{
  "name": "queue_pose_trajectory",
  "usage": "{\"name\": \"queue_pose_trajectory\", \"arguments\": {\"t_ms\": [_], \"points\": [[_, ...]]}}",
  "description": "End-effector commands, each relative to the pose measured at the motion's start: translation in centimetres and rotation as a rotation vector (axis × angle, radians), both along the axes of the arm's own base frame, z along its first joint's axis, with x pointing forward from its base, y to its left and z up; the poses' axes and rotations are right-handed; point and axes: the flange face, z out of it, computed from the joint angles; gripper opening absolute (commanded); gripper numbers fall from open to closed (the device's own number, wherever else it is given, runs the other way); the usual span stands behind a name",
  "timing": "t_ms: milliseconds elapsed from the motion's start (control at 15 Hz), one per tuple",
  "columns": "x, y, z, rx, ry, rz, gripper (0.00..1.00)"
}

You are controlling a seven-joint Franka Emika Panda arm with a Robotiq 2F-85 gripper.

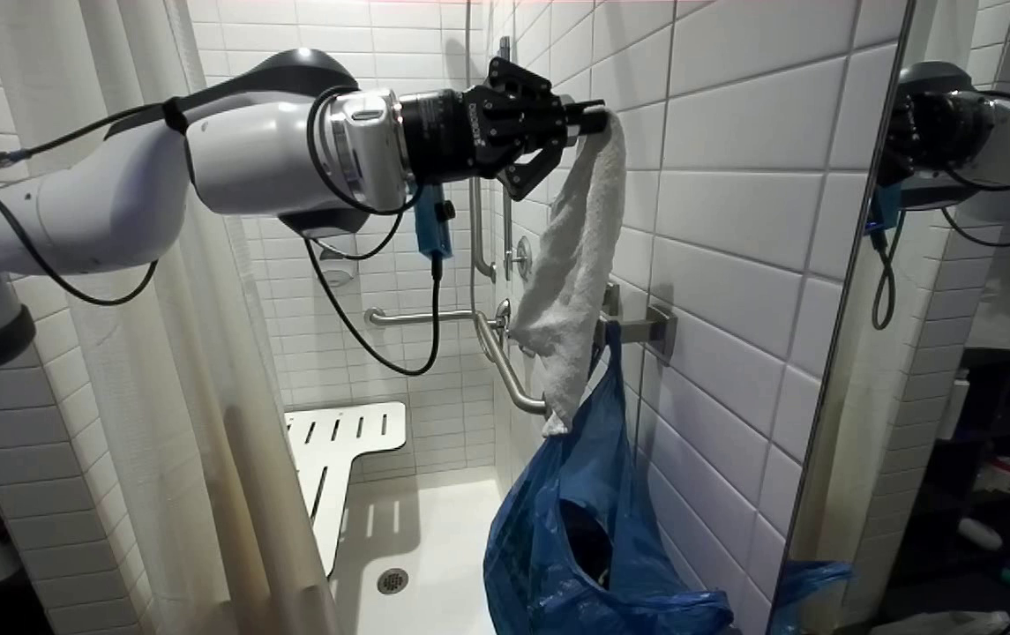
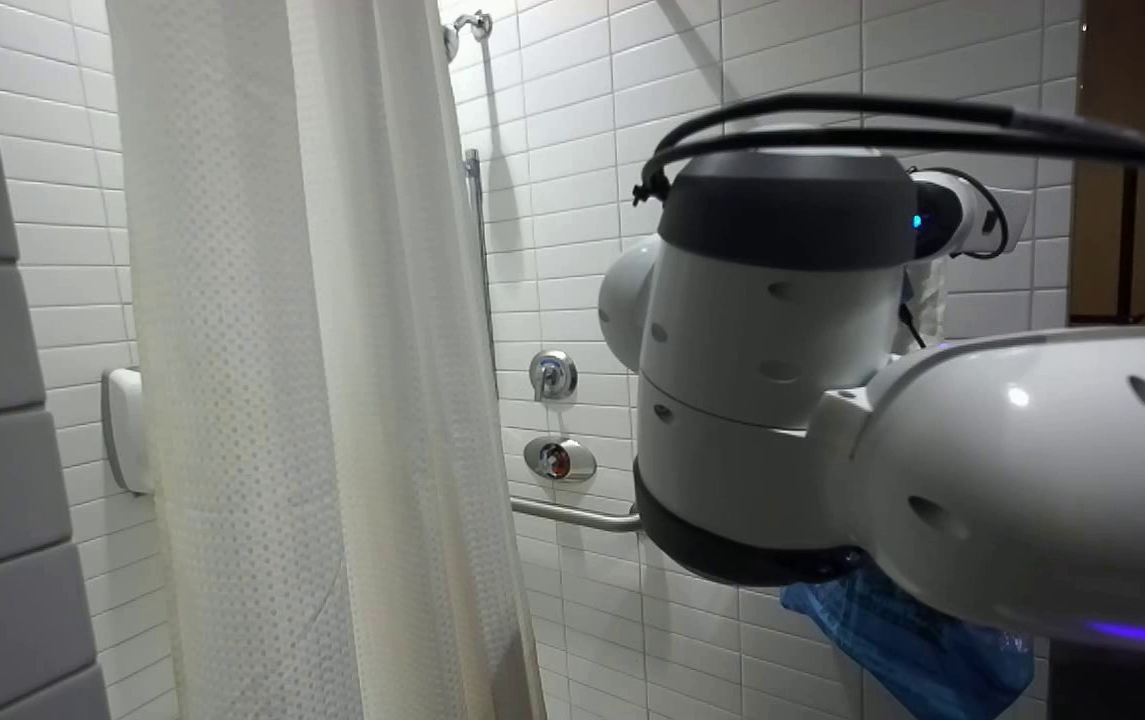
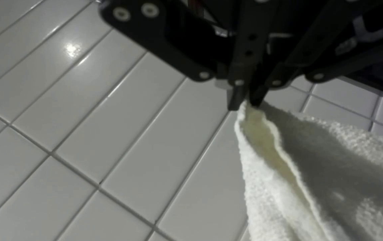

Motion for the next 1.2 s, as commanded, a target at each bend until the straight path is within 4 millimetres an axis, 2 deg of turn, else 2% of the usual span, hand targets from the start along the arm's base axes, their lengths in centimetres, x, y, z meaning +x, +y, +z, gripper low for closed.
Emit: {"name": "queue_pose_trajectory", "arguments": {"t_ms": [0,400,800,1133], "points": [[-0.6,-0.4,0.7,-0.004,-0.011,0.007,0.02],[-1.0,-1.6,0.4,0.006,-0.009,-0.005,0.02],[-1.2,-3.5,-0.6,0.029,-0.001,-0.016,0.02],[-0.4,-4.7,-1.8,0.042,0.016,-0.033,0.02]]}}
